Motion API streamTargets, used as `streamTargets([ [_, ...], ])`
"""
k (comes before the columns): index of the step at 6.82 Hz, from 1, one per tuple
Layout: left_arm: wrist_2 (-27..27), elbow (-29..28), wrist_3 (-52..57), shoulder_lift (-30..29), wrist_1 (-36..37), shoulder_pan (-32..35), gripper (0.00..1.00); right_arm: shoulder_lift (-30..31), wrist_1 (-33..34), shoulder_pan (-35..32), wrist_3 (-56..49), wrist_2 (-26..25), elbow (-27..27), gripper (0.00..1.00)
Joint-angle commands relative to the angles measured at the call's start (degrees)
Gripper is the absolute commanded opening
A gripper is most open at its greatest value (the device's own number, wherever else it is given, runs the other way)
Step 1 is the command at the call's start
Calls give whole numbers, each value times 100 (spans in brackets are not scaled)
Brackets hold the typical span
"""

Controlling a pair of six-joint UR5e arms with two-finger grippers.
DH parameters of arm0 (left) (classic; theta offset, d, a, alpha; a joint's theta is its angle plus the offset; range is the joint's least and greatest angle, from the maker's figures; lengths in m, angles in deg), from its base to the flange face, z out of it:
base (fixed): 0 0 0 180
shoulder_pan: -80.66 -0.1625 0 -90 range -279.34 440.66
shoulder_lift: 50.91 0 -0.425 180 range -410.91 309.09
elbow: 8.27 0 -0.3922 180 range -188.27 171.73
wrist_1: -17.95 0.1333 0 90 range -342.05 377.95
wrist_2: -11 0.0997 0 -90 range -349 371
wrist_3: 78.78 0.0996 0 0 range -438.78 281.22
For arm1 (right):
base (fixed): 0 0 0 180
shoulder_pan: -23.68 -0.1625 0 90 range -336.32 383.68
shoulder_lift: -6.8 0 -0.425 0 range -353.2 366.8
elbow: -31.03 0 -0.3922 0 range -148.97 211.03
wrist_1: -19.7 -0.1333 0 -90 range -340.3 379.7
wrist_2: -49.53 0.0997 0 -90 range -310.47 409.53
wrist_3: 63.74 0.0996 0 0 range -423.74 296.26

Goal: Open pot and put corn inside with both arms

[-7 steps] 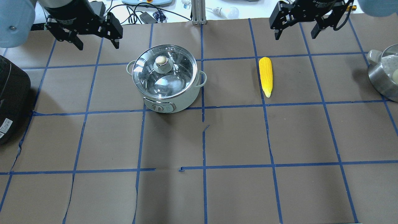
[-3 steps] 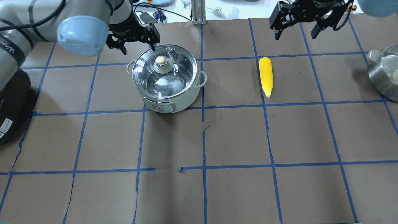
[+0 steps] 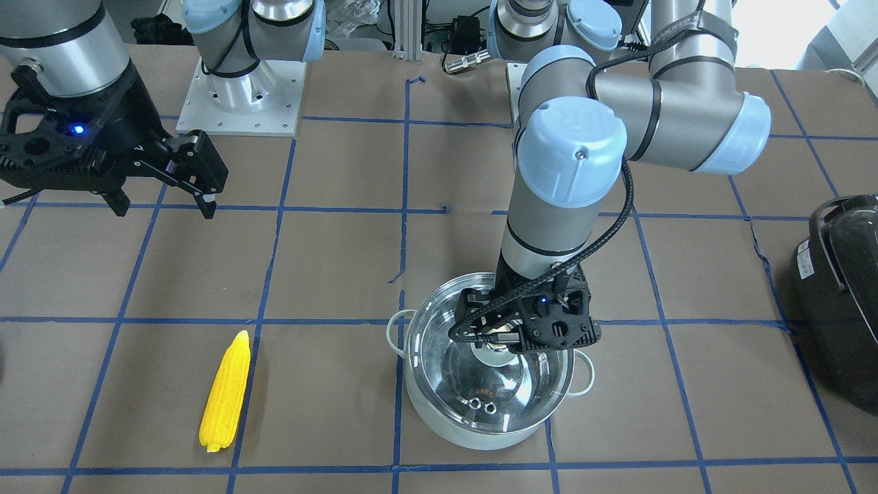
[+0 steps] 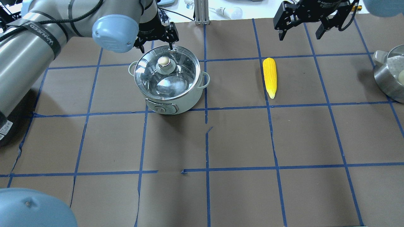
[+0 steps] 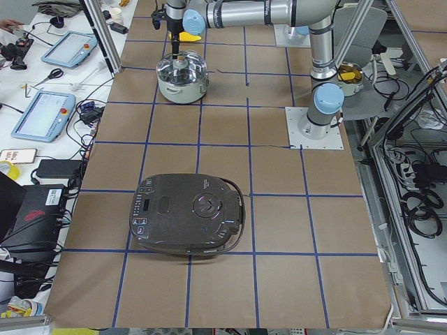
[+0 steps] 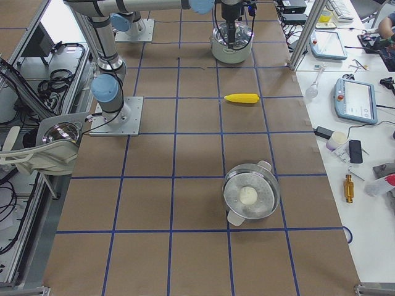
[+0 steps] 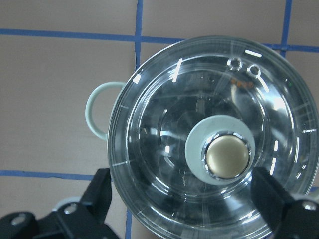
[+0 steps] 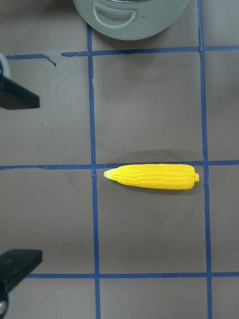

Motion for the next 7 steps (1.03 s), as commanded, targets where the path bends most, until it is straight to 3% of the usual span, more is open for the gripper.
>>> streamTargets([
  [1, -36, 253, -1, -161, 106, 38, 98, 0, 0, 9, 0, 0, -3, 100],
  [2, -36, 263, 95, -170, 150, 30, 95, 0, 0, 9, 0, 0, -3, 100],
  [5, -53, 237, 69, -205, 150, 38, 65, 0, 0, 9, 0, 0, 6, 100],
  [6, -210, 202, -9, -188, 150, 30, 42, 0, 0, 9, 0, 0, -3, 100],
  [7, -324, 219, 42, -136, 150, 12, 28, 0, 0, 9, 0, 0, -3, 100],
])
